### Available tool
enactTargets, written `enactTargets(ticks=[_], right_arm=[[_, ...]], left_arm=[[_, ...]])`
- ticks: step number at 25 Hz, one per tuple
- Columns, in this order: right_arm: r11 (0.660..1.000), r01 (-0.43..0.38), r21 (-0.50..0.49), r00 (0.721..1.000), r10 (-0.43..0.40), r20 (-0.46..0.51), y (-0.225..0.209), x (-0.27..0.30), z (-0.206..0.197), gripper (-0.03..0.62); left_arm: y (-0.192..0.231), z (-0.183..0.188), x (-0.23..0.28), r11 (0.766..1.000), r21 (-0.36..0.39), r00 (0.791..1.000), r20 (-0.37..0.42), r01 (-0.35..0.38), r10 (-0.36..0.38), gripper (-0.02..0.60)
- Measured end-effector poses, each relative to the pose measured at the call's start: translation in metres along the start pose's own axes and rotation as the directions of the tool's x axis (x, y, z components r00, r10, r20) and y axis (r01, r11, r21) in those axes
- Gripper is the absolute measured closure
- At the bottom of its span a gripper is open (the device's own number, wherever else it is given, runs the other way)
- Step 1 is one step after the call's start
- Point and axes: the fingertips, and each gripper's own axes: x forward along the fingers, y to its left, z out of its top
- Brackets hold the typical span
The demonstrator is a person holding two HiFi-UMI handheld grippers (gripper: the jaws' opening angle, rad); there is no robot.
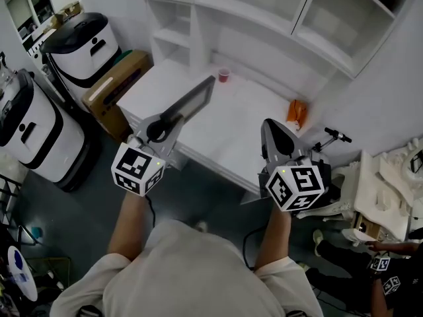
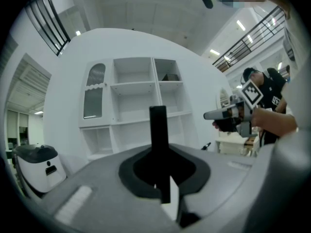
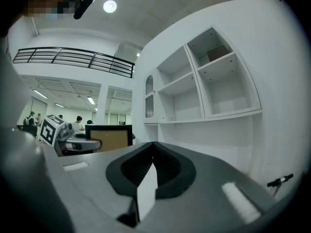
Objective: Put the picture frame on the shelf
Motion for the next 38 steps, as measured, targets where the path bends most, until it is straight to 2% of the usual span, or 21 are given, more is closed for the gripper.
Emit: enactTargets(ticks=[12,33,38], right_arm=[[0.999,-0.026,-0.021,0.999,0.025,-0.037,-0.022,0.03,-0.007,0.589],[0.999,-0.031,-0.016,0.999,0.031,-0.039,-0.063,0.14,-0.004,0.589],[1.0,-0.025,-0.014,0.999,0.025,-0.038,-0.076,0.16,0.002,0.589]], left_arm=[[0.016,-0.013,0.033,1.0,-0.016,1.0,-0.023,-0.01,0.009,0.561],[0.097,-0.014,0.123,1.0,-0.009,1.0,-0.005,0.007,-0.007,0.561],[0.113,-0.007,0.145,1.0,0.014,1.0,0.004,0.018,-0.018,0.561]])
